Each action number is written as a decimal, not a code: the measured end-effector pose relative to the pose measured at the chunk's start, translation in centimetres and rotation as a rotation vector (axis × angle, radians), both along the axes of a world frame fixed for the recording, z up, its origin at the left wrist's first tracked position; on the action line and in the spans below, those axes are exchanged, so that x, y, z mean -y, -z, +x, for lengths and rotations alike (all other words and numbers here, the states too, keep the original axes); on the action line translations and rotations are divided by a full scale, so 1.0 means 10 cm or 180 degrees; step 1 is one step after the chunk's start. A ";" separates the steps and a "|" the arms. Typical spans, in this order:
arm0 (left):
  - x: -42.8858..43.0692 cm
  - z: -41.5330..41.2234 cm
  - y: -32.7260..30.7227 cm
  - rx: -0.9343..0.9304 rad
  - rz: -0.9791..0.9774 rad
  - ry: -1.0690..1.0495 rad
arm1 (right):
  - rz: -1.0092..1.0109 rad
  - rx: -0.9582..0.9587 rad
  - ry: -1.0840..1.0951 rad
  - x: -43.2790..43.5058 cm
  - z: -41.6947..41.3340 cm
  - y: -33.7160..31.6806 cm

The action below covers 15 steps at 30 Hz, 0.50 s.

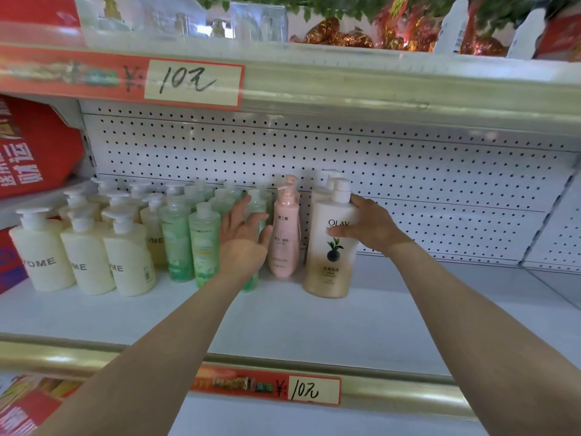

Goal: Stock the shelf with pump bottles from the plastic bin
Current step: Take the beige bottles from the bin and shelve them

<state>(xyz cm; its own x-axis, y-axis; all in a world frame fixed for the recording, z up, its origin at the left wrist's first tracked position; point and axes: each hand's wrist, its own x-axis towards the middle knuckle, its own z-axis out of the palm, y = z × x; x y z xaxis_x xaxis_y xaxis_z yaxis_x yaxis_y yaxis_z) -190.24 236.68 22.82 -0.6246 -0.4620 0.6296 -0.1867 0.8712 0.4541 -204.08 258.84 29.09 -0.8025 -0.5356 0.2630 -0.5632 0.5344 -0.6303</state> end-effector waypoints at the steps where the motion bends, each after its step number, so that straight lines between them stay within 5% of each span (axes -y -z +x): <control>1: 0.00 0.00 0.00 -0.0003 0.0007 0.0010 | 0.0016 -0.0020 0.0004 0.01 0.01 0.01; 15: 0.03 0.02 -0.06 0.0225 0.0095 0.0111 | 0.0127 0.0113 -0.0103 0.03 0.11 -0.04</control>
<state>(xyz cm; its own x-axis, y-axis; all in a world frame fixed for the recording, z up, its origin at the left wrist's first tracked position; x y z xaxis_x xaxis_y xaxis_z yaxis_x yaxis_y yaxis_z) -190.06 236.39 23.38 -0.6830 -0.4571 0.5697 -0.1890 0.8640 0.4667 -203.00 258.50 29.49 -0.7931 -0.5708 0.2127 -0.5582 0.5413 -0.6288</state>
